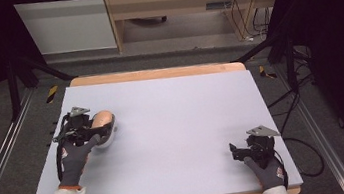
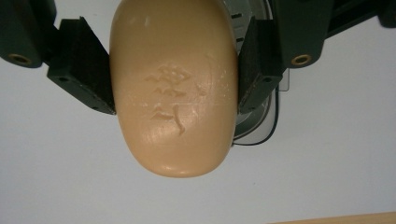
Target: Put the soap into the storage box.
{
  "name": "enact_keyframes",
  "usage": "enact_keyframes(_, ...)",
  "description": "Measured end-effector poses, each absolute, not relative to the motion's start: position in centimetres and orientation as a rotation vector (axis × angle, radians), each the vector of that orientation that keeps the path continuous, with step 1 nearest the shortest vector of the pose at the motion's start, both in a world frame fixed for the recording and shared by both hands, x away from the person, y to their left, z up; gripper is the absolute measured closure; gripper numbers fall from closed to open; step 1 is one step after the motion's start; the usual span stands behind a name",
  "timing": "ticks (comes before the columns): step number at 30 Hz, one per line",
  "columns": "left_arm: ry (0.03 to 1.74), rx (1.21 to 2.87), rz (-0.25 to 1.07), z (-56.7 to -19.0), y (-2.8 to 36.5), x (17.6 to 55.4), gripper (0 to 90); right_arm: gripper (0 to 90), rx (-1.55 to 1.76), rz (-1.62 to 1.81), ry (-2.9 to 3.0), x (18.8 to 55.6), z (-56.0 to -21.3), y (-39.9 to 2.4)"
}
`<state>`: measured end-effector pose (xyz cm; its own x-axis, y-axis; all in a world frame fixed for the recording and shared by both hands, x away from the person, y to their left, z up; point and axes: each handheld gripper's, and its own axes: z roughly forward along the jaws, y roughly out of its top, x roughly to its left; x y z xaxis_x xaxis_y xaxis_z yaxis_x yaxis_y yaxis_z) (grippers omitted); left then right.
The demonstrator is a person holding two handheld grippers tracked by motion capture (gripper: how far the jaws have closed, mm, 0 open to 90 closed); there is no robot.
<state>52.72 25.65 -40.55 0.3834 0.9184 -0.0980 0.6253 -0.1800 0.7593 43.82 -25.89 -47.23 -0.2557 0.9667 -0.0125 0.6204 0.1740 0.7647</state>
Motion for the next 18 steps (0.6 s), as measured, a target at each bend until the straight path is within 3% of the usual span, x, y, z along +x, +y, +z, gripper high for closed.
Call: enact_keyframes(18,1.363,1.951,0.521,-42.1,25.8,53.4,31.5,5.7,1.49,0.894,1.948,43.8,-47.2,-25.8)
